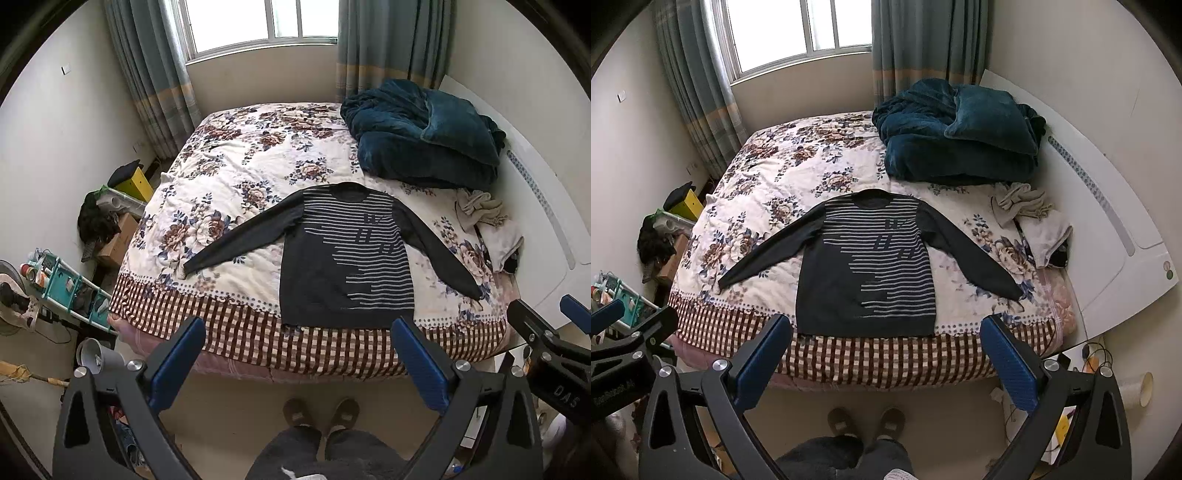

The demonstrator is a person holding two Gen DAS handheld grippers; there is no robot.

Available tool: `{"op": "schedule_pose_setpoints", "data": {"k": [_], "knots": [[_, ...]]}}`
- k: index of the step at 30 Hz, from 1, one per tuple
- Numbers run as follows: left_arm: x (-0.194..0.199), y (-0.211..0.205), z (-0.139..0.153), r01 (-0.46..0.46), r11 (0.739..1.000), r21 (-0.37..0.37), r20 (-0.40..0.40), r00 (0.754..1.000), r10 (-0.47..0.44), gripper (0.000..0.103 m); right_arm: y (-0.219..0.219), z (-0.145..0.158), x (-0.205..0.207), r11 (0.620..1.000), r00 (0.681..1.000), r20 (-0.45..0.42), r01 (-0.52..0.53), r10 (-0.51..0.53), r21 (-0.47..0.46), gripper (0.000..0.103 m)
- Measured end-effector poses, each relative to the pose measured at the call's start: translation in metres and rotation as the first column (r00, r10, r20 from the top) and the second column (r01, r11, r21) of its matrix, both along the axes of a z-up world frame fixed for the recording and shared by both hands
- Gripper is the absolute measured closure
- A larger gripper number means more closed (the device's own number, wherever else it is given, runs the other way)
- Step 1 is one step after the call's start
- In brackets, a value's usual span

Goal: Fold small clothes

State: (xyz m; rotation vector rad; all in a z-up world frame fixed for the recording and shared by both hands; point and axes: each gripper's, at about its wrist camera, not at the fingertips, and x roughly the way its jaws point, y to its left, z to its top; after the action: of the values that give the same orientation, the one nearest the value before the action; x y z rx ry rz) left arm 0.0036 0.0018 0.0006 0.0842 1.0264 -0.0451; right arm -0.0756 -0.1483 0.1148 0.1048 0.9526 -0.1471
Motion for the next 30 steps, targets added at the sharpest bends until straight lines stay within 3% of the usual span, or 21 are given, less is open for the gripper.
{"op": "schedule_pose_setpoints", "data": {"k": [30], "knots": [[0.0064, -0.0065, -0.0005, -0.002, 1.0, -0.01, -0.008, 1.0, 0.002, 0.0, -0.0056, 0.0005, 0.0073, 1.0, 1.0, -0.01, -0.001, 0.001, -0.011, 0.0]]}}
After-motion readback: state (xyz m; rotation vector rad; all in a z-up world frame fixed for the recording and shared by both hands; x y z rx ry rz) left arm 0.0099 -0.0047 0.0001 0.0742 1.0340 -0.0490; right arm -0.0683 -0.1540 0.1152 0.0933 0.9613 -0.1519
